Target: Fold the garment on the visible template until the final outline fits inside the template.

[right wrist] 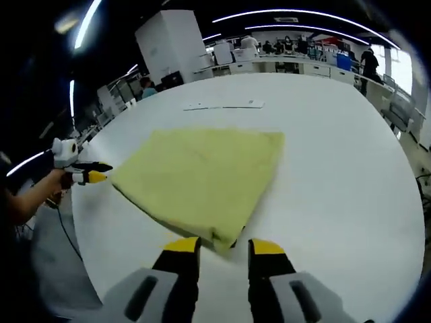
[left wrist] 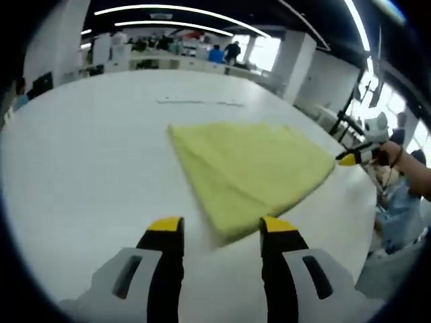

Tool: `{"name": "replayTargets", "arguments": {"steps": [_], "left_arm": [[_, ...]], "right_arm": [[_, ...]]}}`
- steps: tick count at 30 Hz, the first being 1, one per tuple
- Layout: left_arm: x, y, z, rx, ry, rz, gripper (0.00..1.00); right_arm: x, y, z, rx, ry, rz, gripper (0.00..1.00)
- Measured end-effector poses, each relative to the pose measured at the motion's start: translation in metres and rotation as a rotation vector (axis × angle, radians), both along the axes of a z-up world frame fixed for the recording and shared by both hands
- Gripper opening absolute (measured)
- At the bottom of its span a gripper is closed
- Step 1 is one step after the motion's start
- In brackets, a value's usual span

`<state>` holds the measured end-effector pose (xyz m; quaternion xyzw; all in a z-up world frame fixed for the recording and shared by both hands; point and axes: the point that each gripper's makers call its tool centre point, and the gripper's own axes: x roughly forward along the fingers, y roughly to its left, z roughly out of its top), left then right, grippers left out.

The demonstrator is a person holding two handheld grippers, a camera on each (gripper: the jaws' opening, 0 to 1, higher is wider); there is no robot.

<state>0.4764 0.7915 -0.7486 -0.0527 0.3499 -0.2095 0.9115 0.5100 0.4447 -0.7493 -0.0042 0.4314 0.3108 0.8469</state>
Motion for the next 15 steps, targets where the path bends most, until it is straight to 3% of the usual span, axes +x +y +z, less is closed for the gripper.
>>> {"name": "replayTargets", "arguments": {"steps": [5,8,15], "left_arm": [[-0.003,0.001,-0.007,-0.023,0.023,0.023,0.29],[-0.005,0.004,-0.015,-0.012,0.038,0.037,0.3],[-0.003,-0.001,-0.011,-0.051,0.009,0.04,0.23]], "right_arm": [[-0.002,-0.001,-0.006,0.002,0.012,-0.016,0.15],[-0.002,0.0,-0.009,0.009,0.015,-0.021,0.14],[0.001,0.001,-0.012,0.029,0.01,-0.039,0.01]]}}
